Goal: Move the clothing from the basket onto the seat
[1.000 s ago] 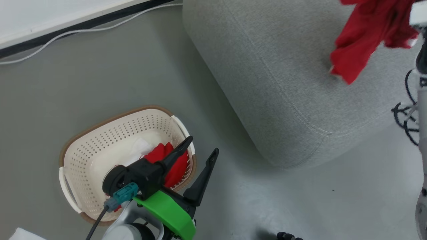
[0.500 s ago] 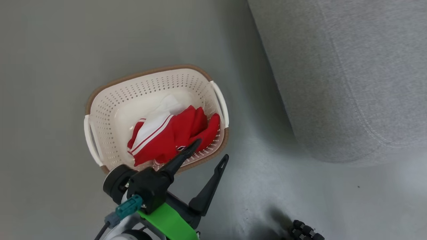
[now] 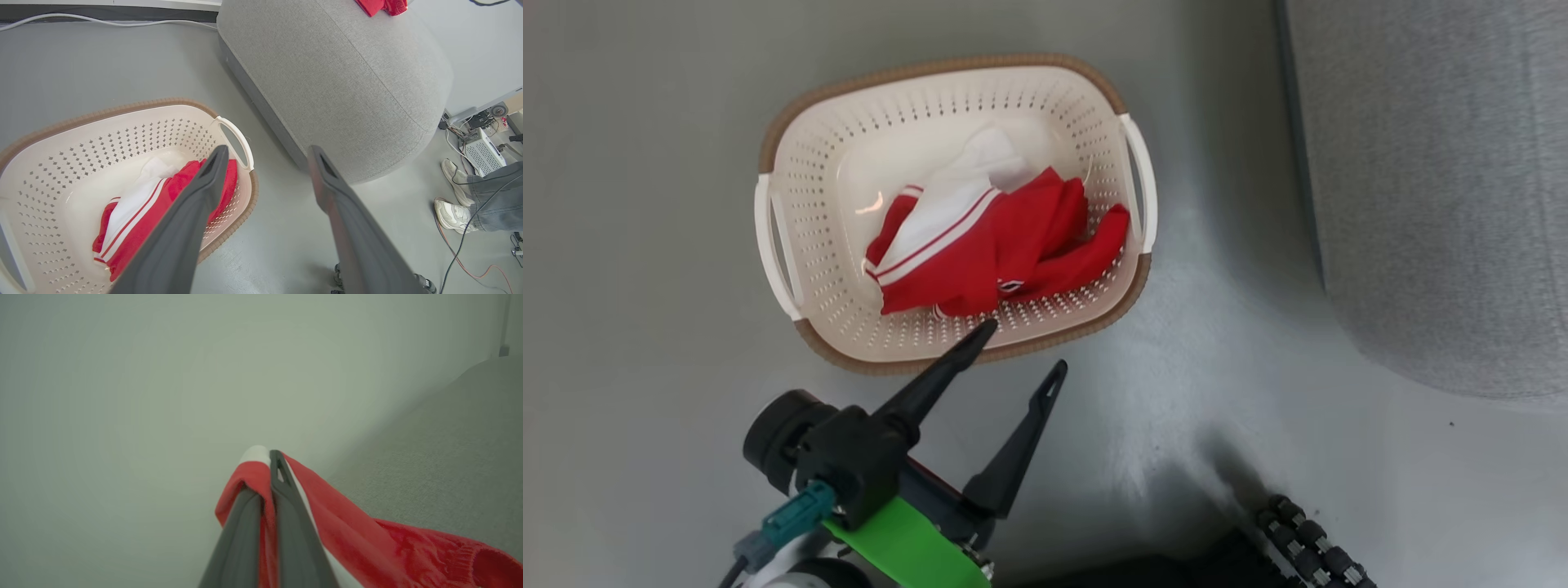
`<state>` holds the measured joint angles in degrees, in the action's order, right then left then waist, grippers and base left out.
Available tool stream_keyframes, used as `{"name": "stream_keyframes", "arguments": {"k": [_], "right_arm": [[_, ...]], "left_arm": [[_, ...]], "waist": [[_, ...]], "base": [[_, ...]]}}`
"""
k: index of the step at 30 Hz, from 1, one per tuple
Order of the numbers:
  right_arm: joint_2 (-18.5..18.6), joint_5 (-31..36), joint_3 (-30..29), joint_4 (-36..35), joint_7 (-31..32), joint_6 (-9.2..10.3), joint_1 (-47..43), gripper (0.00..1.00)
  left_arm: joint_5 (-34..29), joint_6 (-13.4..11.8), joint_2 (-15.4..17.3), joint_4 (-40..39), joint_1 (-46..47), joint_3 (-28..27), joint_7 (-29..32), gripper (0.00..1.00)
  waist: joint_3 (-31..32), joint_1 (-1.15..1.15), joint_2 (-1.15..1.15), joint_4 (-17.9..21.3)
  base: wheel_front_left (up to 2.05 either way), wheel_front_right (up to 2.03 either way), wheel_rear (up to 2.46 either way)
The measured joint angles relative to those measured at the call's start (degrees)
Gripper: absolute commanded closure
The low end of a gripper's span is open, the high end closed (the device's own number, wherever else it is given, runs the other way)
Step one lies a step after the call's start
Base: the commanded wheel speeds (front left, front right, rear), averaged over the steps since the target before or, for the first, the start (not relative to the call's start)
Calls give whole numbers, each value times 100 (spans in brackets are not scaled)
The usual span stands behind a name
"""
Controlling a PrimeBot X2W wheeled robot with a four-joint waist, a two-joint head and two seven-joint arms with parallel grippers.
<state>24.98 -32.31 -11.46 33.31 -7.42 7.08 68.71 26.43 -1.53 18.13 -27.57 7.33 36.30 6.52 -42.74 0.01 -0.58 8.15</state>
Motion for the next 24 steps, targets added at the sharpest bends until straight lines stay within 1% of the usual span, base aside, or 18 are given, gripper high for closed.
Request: {"name": "stream_keyframes", "arguments": {"k": [4,7,10,11,12,13,14,15,17,19,22,24], "right_arm": [[-437,-9,179,240,-191,-9,-2,100],[-710,-9,397,434,-363,-174,-3,100],[-942,22,587,581,-527,-286,-4,100],[-971,59,625,622,-566,-313,-7,88],[-976,87,646,667,-575,-338,-8,72],[-968,113,650,714,-578,-356,-15,60],[-957,123,653,766,-616,-356,-30,40],[-938,181,693,824,-620,-366,-68,0],[-936,230,759,956,-620,-417,-165,0],[-988,345,895,1071,-621,-527,-279,0],[-1022,499,1047,1083,-625,-604,-376,0],[-1015,606,1115,1076,-675,-613,-502,0]], "left_arm": [[-45,-55,54,-60,7,-162,-3,0],[-45,-58,71,-48,47,-330,-70,0],[-45,-46,91,31,146,-380,-140,0],[-44,-42,90,62,188,-386,-163,0],[-35,-36,85,101,230,-398,-188,0],[-31,-1,79,135,266,-406,-225,0],[-24,19,74,166,299,-413,-264,0],[21,29,55,199,320,-425,-285,0],[65,47,30,289,327,-450,-333,0],[129,80,-29,371,329,-511,-432,0],[222,163,-79,487,366,-505,-472,0],[320,207,-152,534,449,-514,-567,0]], "waist": [[-313,0,0,-33],[-498,0,0,2],[-572,1,0,109],[-579,1,0,147],[-573,1,0,185],[-553,0,0,217],[-519,0,0,245],[-472,0,0,273],[-362,0,0,319],[-176,0,0,384],[21,0,0,457],[161,-1,0,505]], "base": [[0,0,0],[0,0,0],[0,0,0],[0,0,0],[0,0,0],[0,0,0],[0,0,0],[0,0,0],[0,0,0],[0,0,0],[0,0,0],[0,0,0]]}}
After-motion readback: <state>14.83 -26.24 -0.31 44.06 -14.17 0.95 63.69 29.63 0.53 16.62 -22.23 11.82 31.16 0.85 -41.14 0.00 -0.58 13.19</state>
